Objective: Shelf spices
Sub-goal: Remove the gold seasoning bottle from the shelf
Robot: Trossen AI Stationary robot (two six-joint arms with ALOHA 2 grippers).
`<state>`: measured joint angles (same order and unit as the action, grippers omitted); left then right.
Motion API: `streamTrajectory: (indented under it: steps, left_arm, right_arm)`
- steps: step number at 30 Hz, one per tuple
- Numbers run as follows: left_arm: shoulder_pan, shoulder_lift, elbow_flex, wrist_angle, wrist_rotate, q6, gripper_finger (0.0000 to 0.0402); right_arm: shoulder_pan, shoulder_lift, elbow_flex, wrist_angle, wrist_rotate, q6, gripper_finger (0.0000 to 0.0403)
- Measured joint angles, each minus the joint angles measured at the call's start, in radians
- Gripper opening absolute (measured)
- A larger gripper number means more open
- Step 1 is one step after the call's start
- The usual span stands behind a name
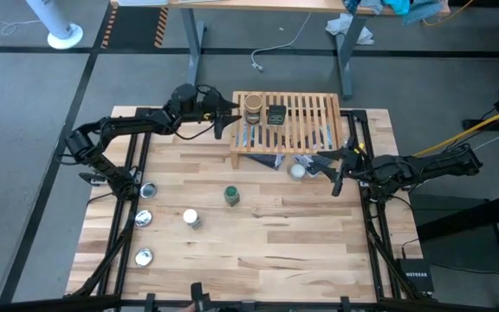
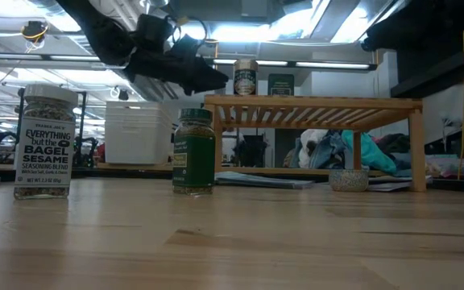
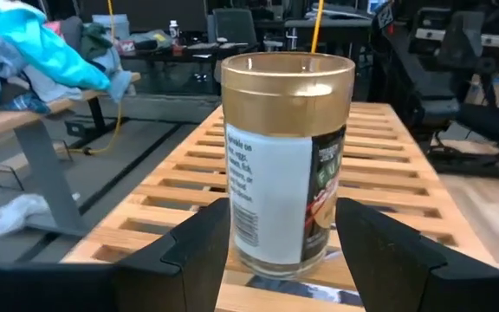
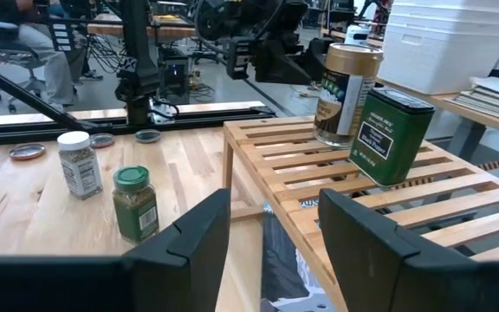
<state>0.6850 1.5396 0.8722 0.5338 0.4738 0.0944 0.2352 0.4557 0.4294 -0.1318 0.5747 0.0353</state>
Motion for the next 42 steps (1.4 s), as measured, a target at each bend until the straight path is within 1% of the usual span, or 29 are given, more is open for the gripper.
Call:
streamTrajectory:
  steps: [3, 5, 8, 12, 16, 23, 27, 30, 33, 36, 42]
  left_arm:
    - [-0.005, 0.001, 0.000, 0.007, -0.002, 0.017, 0.0203]
    - [-0.004, 0.001, 0.000, 0.025, 0.016, 0.018, 0.0203]
    - [-0.005, 0.001, 0.000, 0.032, 0.027, 0.058, 0.0206]
    - [-0.005, 0.001, 0.000, 0.037, 0.029, 0.051, 0.0222]
    - [0.004, 0.001, 0.000, 0.028, 0.030, 0.015, 0.0259]
    - [0.002, 0.001, 0.000, 0.051, 0.030, 0.061, 0.0341]
    - [0.002, 0.018, 0.000, 0.070, 0.042, 0.039, 0.0374]
    - [0.002, 0.050, 0.000, 0.120, 0.058, 0.017, 0.0390]
    - [0.002, 0.090, 0.018, 0.165, 0.095, 0.000, 0.0399]
    - [0.002, 0.131, 0.054, 0.162, 0.117, -0.027, 0.0400]
    - [-0.005, 0.196, 0.122, 0.159, 0.161, -0.030, 0.0400]
  right_arm:
    - [0.000, 0.000, 0.000, 0.000, 0.000, 0.000, 0.0182]
    - [0.000, 0.000, 0.000, 0.000, 0.000, 0.000, 0.0182]
    - [0.000, 0.000, 0.000, 0.000, 0.000, 0.000, 0.0182]
    - [0.000, 0.000, 0.000, 0.000, 0.000, 0.000, 0.0182]
    - [0.000, 0.000, 0.000, 0.000, 0.000, 0.000, 0.0182]
    - [0.000, 0.000, 0.000, 0.000, 0.000, 0.000, 0.0182]
    - [0.000, 0.000, 0.000, 0.000, 0.000, 0.000, 0.0182]
    - [0.000, 0.000, 0.000, -0.001, 0.000, 0.000, 0.0182]
    - [0.000, 0.000, 0.000, 0.000, 0.000, 0.000, 0.0182]
    - [0.000, 0.000, 0.000, 0.000, 0.000, 0.000, 0.0182]
    - [0.000, 0.000, 0.000, 0.000, 0.000, 0.000, 0.0182]
